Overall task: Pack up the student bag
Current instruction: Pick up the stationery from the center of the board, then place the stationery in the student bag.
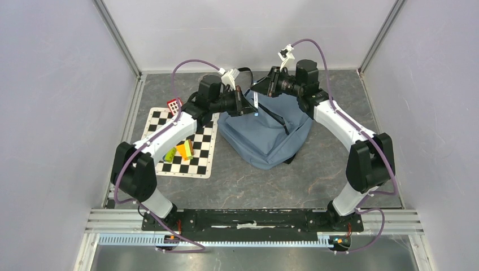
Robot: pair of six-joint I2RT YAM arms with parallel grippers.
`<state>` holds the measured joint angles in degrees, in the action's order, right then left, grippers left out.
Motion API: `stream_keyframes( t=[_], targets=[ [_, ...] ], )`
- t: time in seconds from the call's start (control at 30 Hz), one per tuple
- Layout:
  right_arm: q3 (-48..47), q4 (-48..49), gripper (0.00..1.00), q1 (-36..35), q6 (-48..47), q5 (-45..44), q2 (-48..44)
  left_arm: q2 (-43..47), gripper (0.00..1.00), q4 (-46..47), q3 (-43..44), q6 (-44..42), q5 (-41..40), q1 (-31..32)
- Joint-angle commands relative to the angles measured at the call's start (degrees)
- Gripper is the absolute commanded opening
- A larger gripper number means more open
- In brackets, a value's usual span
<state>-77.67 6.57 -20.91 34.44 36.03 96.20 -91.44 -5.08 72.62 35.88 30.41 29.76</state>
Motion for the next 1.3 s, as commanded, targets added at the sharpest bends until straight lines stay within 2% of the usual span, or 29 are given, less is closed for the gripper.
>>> stream_keyframes(
  t=[0.0, 0.03, 0.1, 0.13, 0.2, 0.37, 0.47, 0.77, 1.27],
  targets=[
    [-1.27, 1.16, 0.06, -0.16, -0.79, -0.26, -0.89, -0.01, 0.06, 3.6, 0.15, 2.43, 0.32, 0.34],
    [-1.28, 0.19, 0.0, -0.17, -2.19, -1.32, -1.35, -0.1, 0.23, 3.38, 0.36, 2.52, -0.01, 0.31],
    [-0.42, -0.56, 0.0, -0.18, -5.22, -4.28, -2.73, -0.39, 0.58, 2.32, 0.88, 2.62, -1.26, 0.3],
    [-0.01, -0.86, 0.0, -0.17, -6.76, -6.1, -3.73, -0.58, 0.7, 1.3, 1.17, 2.58, -2.66, 0.3],
    [1.04, -1.46, 0.0, -0.1, -10.82, -9.65, -5.23, -1.42, 0.83, -2.09, 2.38, 2.24, -6.32, 0.35],
    [1.02, -2.85, 0.0, -0.1, -17.79, -17.28, -6.97, -9.33, 0.99, -19.09, 14.88, -1.26, -13.89, 0.22],
    [1.91, -1.68, 0.0, 0.2, -20.28, -19.94, -5.99, -17.02, 1.0, -29.25, 25.22, -2.61, -16.74, 0.26],
    [1.34, 4.35, 0.0, 2.01, -20.54, -17.7, -0.16, -29.01, 1.0, -38.9, 40.32, -3.57, -20.82, 0.21],
    [-0.16, 6.26, 0.0, 1.95, -23.41, -14.67, 6.24, -34.74, 1.0, -40.71, 45.29, -3.88, -22.07, -0.21]
  ],
)
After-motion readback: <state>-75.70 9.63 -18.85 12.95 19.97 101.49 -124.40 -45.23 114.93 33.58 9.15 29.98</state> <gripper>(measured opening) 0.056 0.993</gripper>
